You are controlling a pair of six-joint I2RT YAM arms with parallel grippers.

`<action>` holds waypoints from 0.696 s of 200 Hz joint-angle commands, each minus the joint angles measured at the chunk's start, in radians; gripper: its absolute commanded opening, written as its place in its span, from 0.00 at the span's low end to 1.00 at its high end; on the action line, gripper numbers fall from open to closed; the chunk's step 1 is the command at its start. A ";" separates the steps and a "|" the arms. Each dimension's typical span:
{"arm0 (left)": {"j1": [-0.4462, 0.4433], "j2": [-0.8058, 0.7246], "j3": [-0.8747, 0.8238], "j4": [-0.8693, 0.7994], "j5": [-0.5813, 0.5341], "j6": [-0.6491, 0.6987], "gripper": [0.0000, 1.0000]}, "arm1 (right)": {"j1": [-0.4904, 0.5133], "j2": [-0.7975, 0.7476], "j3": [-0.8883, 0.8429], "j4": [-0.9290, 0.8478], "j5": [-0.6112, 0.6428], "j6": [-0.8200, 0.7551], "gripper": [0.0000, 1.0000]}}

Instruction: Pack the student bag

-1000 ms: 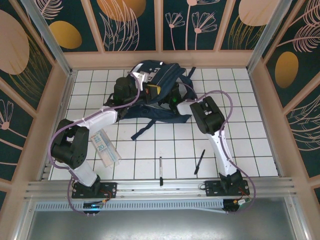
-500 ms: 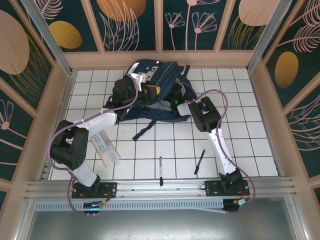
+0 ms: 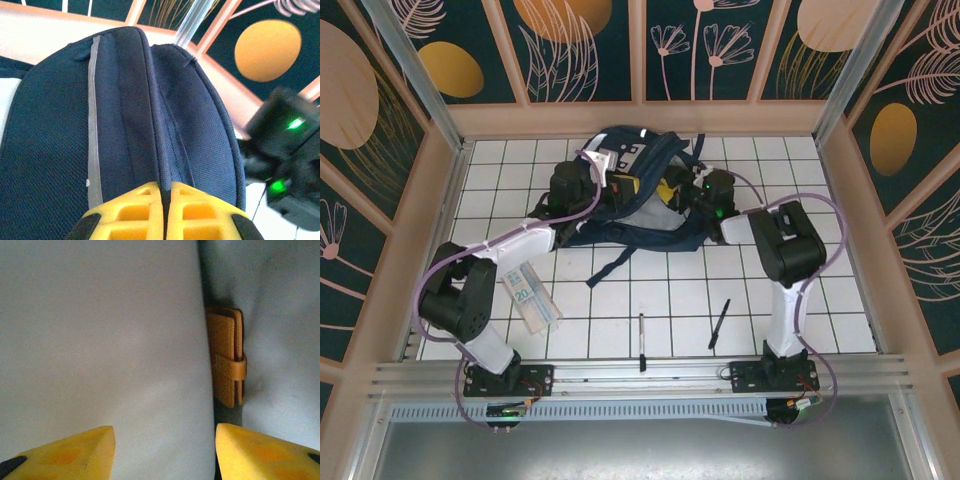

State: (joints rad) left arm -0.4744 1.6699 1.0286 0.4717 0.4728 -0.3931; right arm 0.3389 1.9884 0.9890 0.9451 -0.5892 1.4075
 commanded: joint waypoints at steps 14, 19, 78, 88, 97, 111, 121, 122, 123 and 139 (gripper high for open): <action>-0.029 0.100 0.094 -0.178 -0.015 0.100 0.25 | -0.058 -0.173 -0.006 -0.372 -0.001 -0.273 0.59; -0.036 0.108 0.106 -0.201 -0.012 0.098 0.26 | -0.066 -0.194 -0.010 -0.411 0.004 -0.299 0.59; -0.067 -0.044 0.250 -0.627 -0.257 0.015 0.47 | -0.091 -0.458 -0.011 -0.836 0.131 -0.630 0.63; -0.067 -0.084 0.261 -0.693 -0.321 0.005 0.49 | -0.085 -0.509 -0.034 -0.873 0.155 -0.671 0.64; -0.067 -0.131 0.251 -0.725 -0.388 -0.030 0.50 | -0.077 -0.552 -0.054 -0.904 0.180 -0.703 0.64; -0.064 -0.212 0.208 -0.741 -0.471 -0.092 0.61 | -0.063 -0.614 -0.087 -0.955 0.226 -0.762 0.64; -0.063 -0.270 0.167 -0.745 -0.528 -0.127 0.69 | -0.046 -0.650 -0.101 -1.000 0.261 -0.807 0.65; -0.061 -0.275 0.163 -0.747 -0.534 -0.128 0.70 | -0.045 -0.652 -0.102 -1.003 0.263 -0.810 0.65; -0.060 -0.280 0.159 -0.748 -0.539 -0.130 0.71 | -0.043 -0.654 -0.103 -1.007 0.266 -0.814 0.65; -0.020 -0.335 0.123 -0.820 -0.606 -0.135 0.80 | 0.011 -0.693 -0.112 -1.080 0.339 -0.859 0.65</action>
State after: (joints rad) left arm -0.5369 1.4086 1.2118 -0.1925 0.0513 -0.4625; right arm 0.2901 1.3445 0.9066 0.0277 -0.3813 0.6937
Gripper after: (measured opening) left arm 0.746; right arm 0.648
